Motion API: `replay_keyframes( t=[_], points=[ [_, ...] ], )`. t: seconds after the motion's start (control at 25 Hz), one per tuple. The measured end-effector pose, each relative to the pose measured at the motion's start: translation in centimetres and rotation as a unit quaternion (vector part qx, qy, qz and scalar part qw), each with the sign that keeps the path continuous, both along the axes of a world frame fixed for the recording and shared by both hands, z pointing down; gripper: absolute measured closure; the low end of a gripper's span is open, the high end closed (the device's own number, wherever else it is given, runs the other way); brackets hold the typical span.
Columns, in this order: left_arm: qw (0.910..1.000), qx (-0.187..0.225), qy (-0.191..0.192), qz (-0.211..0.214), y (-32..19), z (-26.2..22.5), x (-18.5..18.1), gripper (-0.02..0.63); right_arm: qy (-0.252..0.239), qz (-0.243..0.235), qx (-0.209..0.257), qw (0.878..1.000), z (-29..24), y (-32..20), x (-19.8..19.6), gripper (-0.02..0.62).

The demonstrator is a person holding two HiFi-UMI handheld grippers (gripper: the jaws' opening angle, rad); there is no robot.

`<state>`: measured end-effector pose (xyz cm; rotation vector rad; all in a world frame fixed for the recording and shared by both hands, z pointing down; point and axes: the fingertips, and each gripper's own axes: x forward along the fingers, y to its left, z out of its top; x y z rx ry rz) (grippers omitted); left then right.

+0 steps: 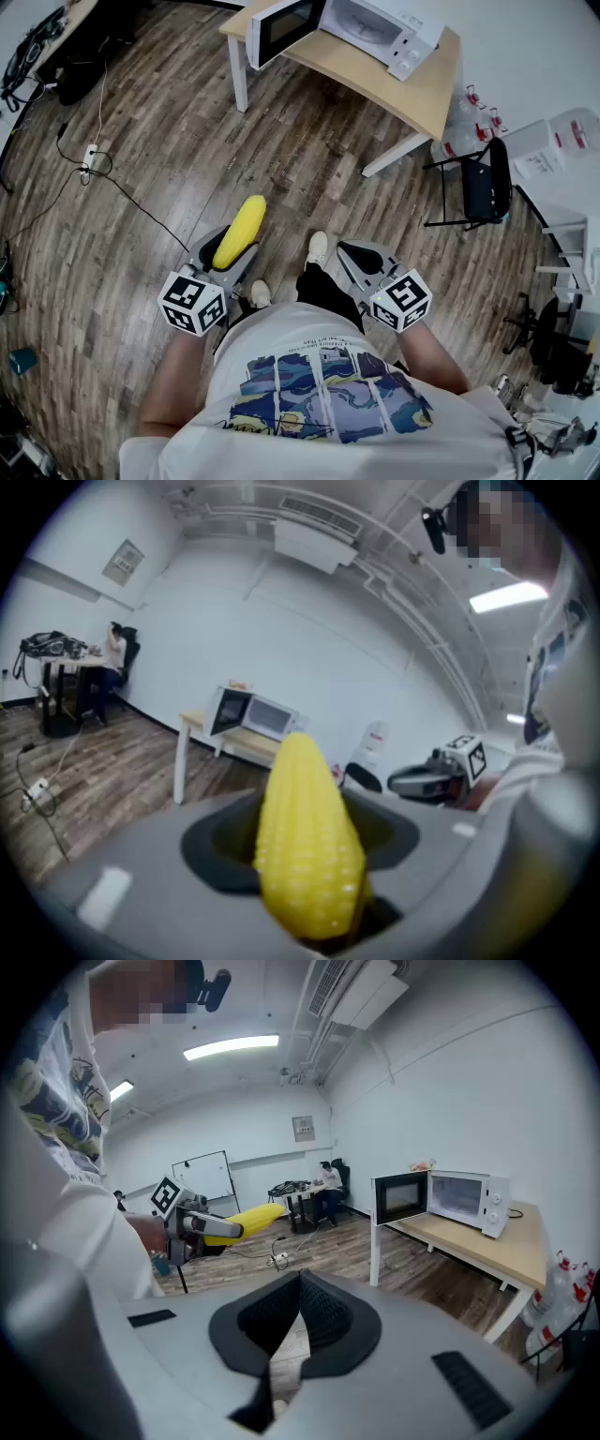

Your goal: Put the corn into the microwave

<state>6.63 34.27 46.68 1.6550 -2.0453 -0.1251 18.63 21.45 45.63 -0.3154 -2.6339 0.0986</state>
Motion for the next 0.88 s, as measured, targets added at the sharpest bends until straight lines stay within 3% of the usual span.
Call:
replay_keyframes(
  t=[0.24, 0.6, 0.68, 0.88],
  points=[
    [0.9999, -0.005, 0.003, -0.009, 0.0, 0.5, -0.9, 0.351, 0.006, 0.010, 0.003, 1.000, -0.4, -0.8, 0.4, 0.586],
    [0.9995, -0.022, -0.017, 0.013, -8.9, -0.4, -6.2, 0.351, -0.020, 0.023, -0.009, 0.999, -0.9, -9.1, -4.6, 0.583],
    [0.9989, -0.030, -0.028, 0.020, -11.8, -0.8, -8.1, 0.351, -0.030, 0.027, -0.014, 0.999, -1.1, -11.6, -6.2, 0.484],
    [0.9981, -0.032, -0.047, 0.026, -19.1, -2.1, -11.8, 0.351, -0.046, 0.039, -0.013, 0.998, -1.3, -17.4, -8.4, 0.463]
  ],
)
